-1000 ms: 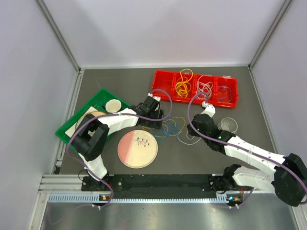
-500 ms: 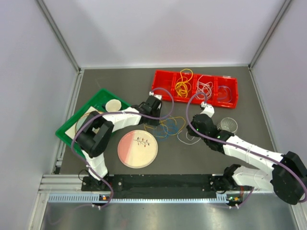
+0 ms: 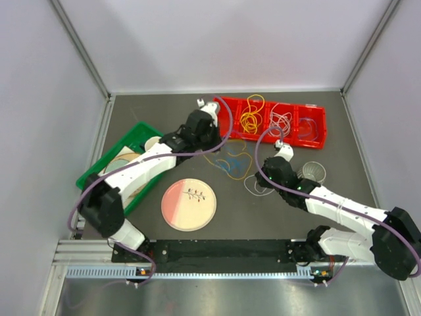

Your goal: Untangle the cables

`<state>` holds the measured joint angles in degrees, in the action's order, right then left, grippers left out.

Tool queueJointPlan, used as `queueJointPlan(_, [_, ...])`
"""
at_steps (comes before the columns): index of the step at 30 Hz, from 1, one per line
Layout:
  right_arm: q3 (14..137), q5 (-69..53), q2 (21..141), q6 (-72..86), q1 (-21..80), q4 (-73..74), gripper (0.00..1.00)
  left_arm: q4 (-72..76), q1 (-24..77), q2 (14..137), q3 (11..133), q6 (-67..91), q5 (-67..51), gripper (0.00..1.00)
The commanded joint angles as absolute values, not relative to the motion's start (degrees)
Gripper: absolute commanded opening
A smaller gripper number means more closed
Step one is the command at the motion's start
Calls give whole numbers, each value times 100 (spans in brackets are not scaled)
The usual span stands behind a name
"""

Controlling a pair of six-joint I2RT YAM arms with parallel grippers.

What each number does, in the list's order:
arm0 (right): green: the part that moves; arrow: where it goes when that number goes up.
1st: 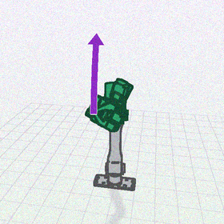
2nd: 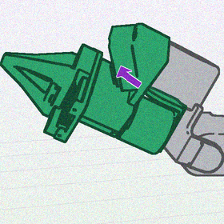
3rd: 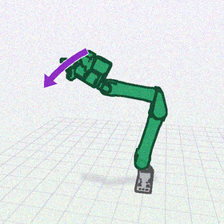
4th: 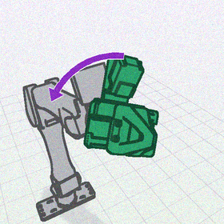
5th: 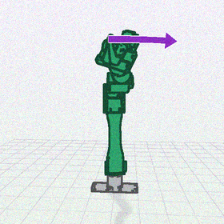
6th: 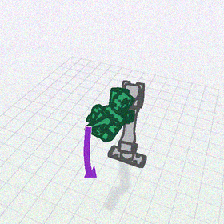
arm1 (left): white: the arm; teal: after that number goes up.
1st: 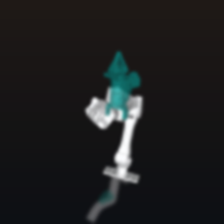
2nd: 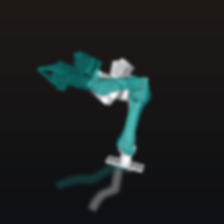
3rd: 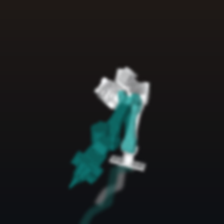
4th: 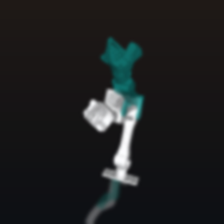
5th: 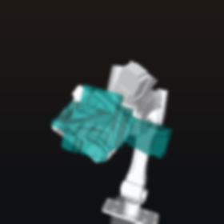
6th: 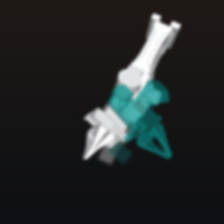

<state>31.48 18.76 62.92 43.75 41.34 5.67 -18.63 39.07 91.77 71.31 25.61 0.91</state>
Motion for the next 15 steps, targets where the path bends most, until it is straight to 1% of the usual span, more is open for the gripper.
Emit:
queueJointPlan(1, [2936, 1715, 6328, 4763, 4104, 387, 0, -1171, 3920, 8342, 7401, 2698, 26, 0])
queueJointPlan(7, [2452, 1652, 6153, 5036, 4245, 308, 0, -932, 3920, 7972, 7488, 2839, 26, 0])
queueJointPlan(8, [2470, 1661, 6100, 4993, 4245, 316, 0, -932, 3920, 7963, 7488, 2848, -148, 0])
queueJointPlan(9, [2557, 1670, 6004, 4862, 4245, 351, 3, -932, 3920, 7954, 7497, 2848, -202, 0])
queueJointPlan(11, [2724, 1652, 5950, 4677, 4254, 387, 24, -975, 3920, 7972, 7506, 2839, -263, 0])
queueJointPlan(12, [2890, 1644, 5915, 4554, 4254, 387, 43, -993, 3920, 7980, 7506, 2848, -325, 0])
queueJointPlan(13, [2979, 1617, 5915, 4492, 4254, 317, 50, -967, 3920, 7989, 7488, 2882, -343, 0])
queueJointPlan(14, [3049, 1574, 5924, 4404, 4263, 221, 54, -967, 3920, 7998, 7471, 2909, -351, 0])
queueJointPlan(15, [3163, 1521, 5993, 4264, 4254, 124, 61, -941, 3920, 8007, 7453, 2918, -386, 0])
